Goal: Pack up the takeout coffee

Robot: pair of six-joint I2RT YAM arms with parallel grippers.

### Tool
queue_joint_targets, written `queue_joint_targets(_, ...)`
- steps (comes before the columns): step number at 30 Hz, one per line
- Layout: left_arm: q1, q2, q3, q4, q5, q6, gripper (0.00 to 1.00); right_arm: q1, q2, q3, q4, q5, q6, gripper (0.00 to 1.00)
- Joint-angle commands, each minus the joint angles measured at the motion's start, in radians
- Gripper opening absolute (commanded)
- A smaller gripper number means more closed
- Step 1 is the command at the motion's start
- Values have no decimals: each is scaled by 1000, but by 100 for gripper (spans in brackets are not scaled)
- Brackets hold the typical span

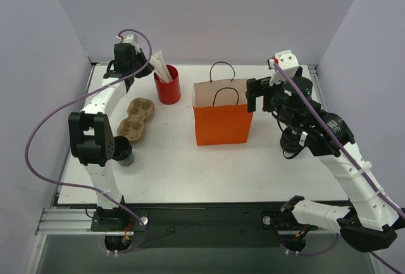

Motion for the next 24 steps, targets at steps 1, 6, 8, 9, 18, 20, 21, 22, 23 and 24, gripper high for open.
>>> queue_joint_targets(1,3,-76,1,36,8,-22,0,4,-18,4,8,27,-16,100)
queue_joint_targets(6,0,-149,-39,2,-58,7,0,4,-22,3,8,19,-47,100)
queue_joint_targets(8,0,-180,-45,-9,-60,17,0,4,-28,1,7,22,-53,100)
queue_joint_targets(9,0,-191,-45,-15,-58,18,0,2,-32,0,8,22,-57,100)
queue_joint_targets(18,-22,-341,-69,-78,-60,21,0,1,-55,-20,7,37,-76,100)
queue_joint_targets(20,-40,-387,-92,-93,-78,-14,0,1,-62,-20,7,36,-82,100)
queue_joint_targets(21,-54,-404,-105,-88,-84,-16,0,2,-65,-22,8,28,-85,100)
queue_joint_targets(22,-87,-431,-109,-102,-104,-8,0,1,-65,-22,7,27,-87,100)
queue_joint_targets(23,-106,-445,-108,-122,-122,-8,0,-1,-67,-23,7,27,-94,100)
queue_joint_targets(24,-121,-458,-106,-139,-139,-6,0,-1,-67,-25,7,25,-99,100)
